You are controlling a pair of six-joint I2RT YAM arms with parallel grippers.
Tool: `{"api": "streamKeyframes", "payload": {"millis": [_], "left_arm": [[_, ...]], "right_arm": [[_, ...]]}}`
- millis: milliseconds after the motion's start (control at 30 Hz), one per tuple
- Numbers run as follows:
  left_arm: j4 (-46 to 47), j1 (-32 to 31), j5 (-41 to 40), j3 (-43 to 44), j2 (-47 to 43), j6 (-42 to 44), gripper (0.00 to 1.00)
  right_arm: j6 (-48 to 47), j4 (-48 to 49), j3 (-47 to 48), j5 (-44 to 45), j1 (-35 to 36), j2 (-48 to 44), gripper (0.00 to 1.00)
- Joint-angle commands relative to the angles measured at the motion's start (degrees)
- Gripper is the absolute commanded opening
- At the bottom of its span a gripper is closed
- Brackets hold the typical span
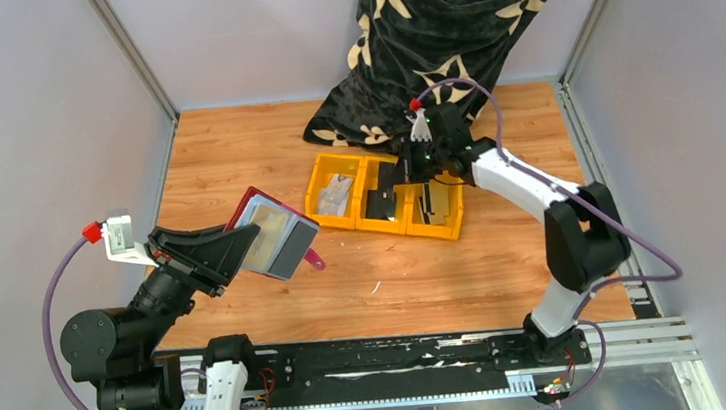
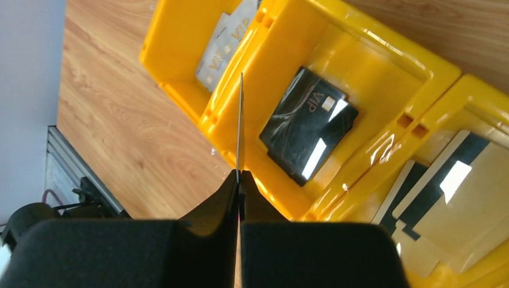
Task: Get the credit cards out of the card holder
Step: Place the credit card in the storage box.
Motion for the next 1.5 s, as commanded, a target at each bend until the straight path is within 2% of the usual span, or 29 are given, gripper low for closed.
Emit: {"api": "streamKeyframes", "payload": {"millis": [0, 233, 400, 500, 700, 900, 1000, 1067, 1200, 1300, 1467], "left_arm": [[1.5, -0.3, 1.2, 1.2, -0.9, 1.2, 0.01], [1.9, -0.3, 1.4, 1.5, -1.0, 1.7, 0.01], [2.6, -0.3, 1.6, 1.2, -0.8, 1.2, 0.01], [3.0, -0.4, 1.8, 1.2, -0.7, 1.1, 0.01], [3.5, -0.3, 2.2, 1.6, -0.7, 0.9, 0.01], [3.4, -0.3, 2.4, 1.6, -0.7, 0.9, 0.01], [3.7, -0.3, 2.9, 1.0, -0.7, 0.8, 0.01], [3.7, -0.3, 3.2, 0.7, -0.7, 0.8, 0.01], [4.3, -0.3, 4.8, -0.2, -0.9, 0.6, 0.01], [5.4, -0.3, 7.9, -0.8, -0.9, 0.1, 0.01], [6.7, -0.3, 13.1, -1.8, -1.0, 0.7, 0.01]], "right_arm": [[-2.9, -4.8, 7.0, -0.3, 0.0, 6.3, 0.00], [-4.4, -7.6, 11.9, 3.1, 3.2, 14.6, 0.00], [-4.0, -7.7, 10.4, 5.0, 4.5, 15.9, 0.00], [-3.8, -7.3, 9.2, 6.7, 5.0, 14.7, 0.10], [-3.8, -8.8, 10.5, 10.2, 6.2, 9.3, 0.43], [-6.2, -12.8, 14.7, 14.1, 8.7, -0.8, 0.60], [-6.2, -10.1, 15.1, 8.7, 9.7, -7.7, 0.74], [-5.2, -4.6, 14.4, 1.0, 10.2, -12.3, 0.75], [0.5, 15.0, 10.4, -18.4, 12.6, -19.6, 0.79], [-1.2, 13.1, 14.9, -25.5, 17.5, -18.8, 0.80], [-5.2, 9.9, 20.0, -29.6, 26.3, -15.2, 0.81]]}}
